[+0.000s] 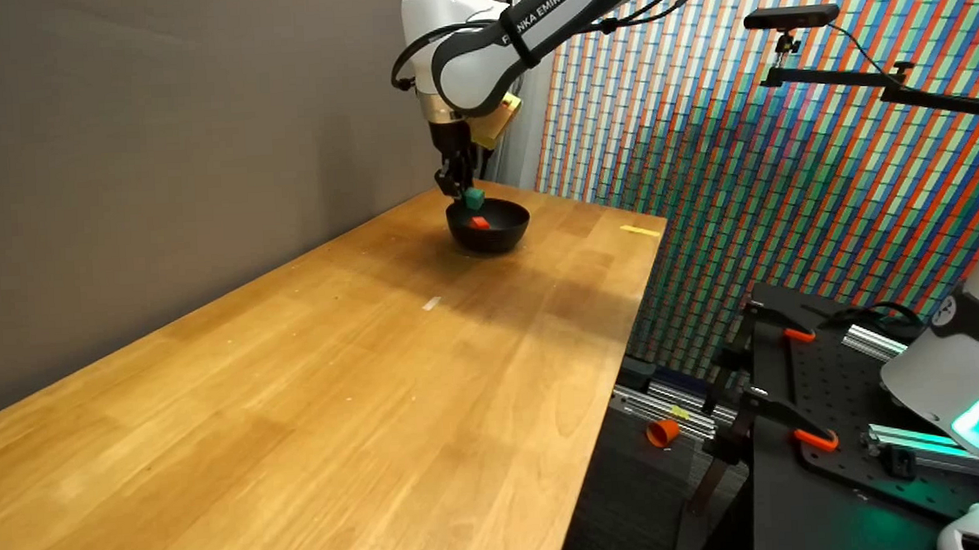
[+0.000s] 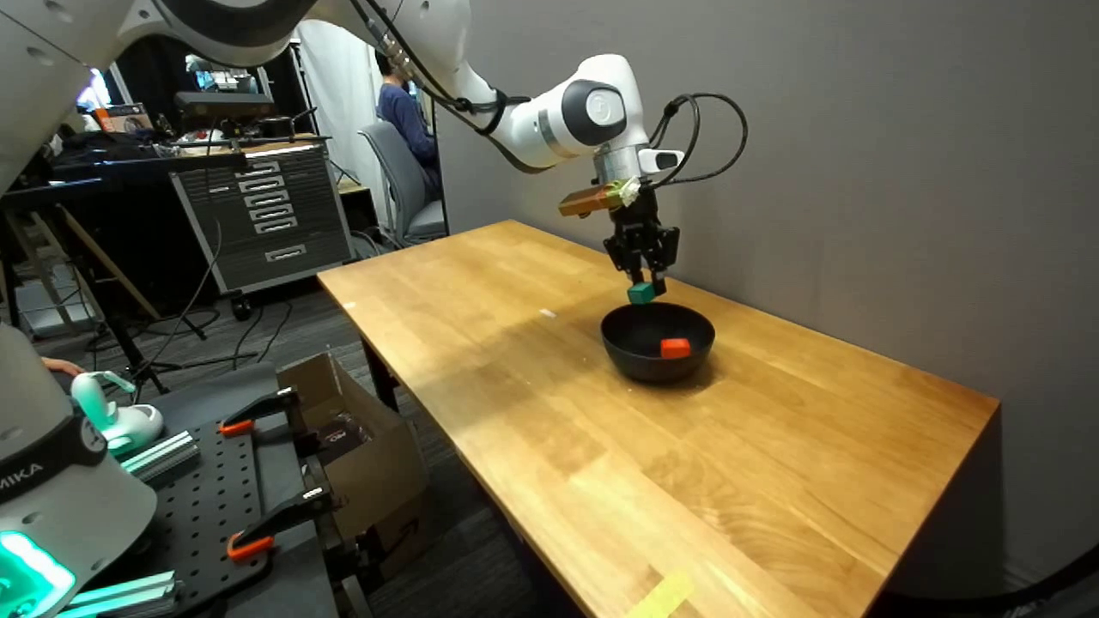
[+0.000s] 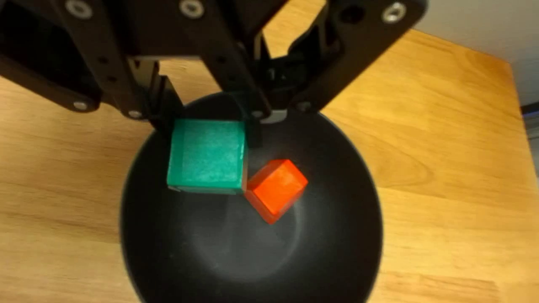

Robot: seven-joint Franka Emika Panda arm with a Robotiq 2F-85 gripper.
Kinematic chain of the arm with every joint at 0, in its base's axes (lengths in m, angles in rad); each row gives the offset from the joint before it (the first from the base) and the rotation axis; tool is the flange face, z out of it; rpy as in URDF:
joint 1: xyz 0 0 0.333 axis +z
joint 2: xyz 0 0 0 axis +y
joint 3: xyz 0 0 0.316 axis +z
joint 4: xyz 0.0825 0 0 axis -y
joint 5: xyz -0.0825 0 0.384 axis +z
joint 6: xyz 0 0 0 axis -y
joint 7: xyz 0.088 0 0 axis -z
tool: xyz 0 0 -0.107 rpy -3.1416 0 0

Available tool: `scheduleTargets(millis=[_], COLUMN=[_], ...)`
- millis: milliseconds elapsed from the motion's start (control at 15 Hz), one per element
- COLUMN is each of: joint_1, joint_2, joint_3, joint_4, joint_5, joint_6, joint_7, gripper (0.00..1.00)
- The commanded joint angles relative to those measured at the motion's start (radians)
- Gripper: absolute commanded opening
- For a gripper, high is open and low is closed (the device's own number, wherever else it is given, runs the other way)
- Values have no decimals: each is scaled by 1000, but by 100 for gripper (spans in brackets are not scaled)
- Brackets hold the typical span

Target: Put the orange and green blocks in the black bowl

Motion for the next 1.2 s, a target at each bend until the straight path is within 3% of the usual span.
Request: scheduleTargets(millis=[0, 200, 333, 600, 667, 1133], joint_1=[11, -13, -61, -150, -96, -132], joint_2=[4, -18, -51, -115, -29, -76], joint_3=[-40, -11, 50, 141, 93, 124], joint_4=[5, -35, -93, -250, -132, -209], joint_5=[-39, -2, 75, 216, 164, 201], joint_6=[-8, -7, -7, 9, -4, -4], joint_7=[85, 66, 5, -128, -57, -106], gripper=[65, 85, 99, 100, 100, 100])
